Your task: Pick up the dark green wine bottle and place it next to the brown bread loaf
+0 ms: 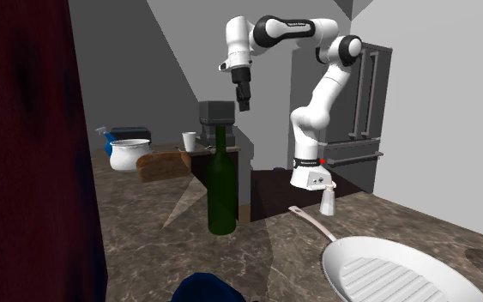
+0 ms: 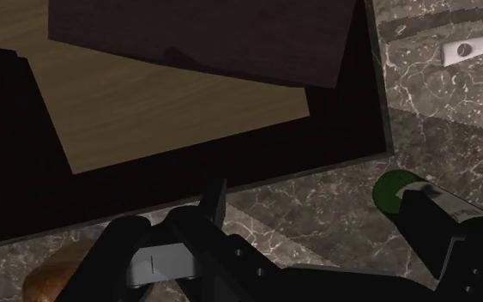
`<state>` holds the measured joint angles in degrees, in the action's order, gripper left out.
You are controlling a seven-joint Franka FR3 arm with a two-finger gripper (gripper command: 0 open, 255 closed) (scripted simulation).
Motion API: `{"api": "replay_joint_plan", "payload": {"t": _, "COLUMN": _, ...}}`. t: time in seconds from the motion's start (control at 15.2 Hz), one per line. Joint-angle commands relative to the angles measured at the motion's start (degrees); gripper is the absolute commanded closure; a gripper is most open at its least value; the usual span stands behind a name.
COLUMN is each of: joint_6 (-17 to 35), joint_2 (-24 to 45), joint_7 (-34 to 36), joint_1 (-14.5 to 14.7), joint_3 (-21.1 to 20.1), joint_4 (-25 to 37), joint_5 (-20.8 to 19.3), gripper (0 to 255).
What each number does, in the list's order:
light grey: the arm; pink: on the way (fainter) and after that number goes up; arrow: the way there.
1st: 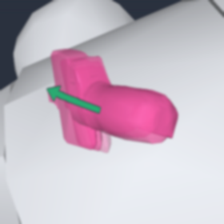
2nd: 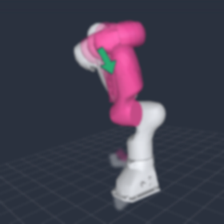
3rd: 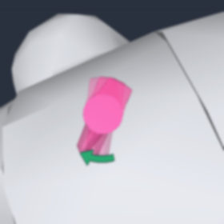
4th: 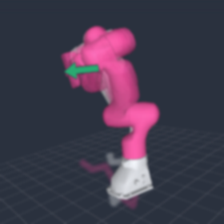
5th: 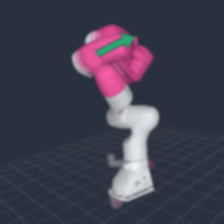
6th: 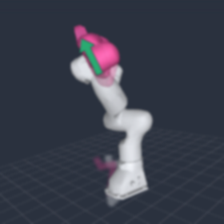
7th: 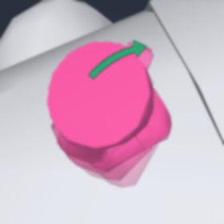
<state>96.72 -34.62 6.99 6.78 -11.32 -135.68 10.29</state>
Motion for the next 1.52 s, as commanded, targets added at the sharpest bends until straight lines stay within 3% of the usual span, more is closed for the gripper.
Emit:
{"api": "replay_joint_plan", "payload": {"t": 0.0, "joint_6": 2.4, "joint_2": 3.0, "joint_7": 2.7, "joint_1": 0.6, "joint_3": -2.5, "joint_4": 1.6, "joint_5": 1.0, "gripper": 0}}
{"api": "replay_joint_plan", "payload": {"t": 0.59, "joint_6": 10.6, "joint_2": 16.5, "joint_7": 14.5, "joint_1": 2.2, "joint_3": -12.4, "joint_4": 11.2, "joint_5": 0.8, "gripper": 0}}
{"api": "replay_joint_plan", "payload": {"t": 0.86, "joint_6": 13.3, "joint_2": 23.8, "joint_7": 20.6, "joint_1": 2.7, "joint_3": -16.4, "joint_4": 17.2, "joint_5": -2.0, "gripper": 0}}
{"api": "replay_joint_plan", "payload": {"t": 1.19, "joint_6": 15.1, "joint_2": 34.3, "joint_7": 29.0, "joint_1": 4.2, "joint_3": -20.6, "joint_4": 26.4, "joint_5": -8.4, "gripper": 0}}
{"api": "replay_joint_plan", "payload": {"t": 1.45, "joint_6": 17.4, "joint_2": 35.4, "joint_7": 29.6, "joint_1": 4.5, "joint_3": -20.7, "joint_4": 25.1, "joint_5": -9.0, "gripper": 0}}
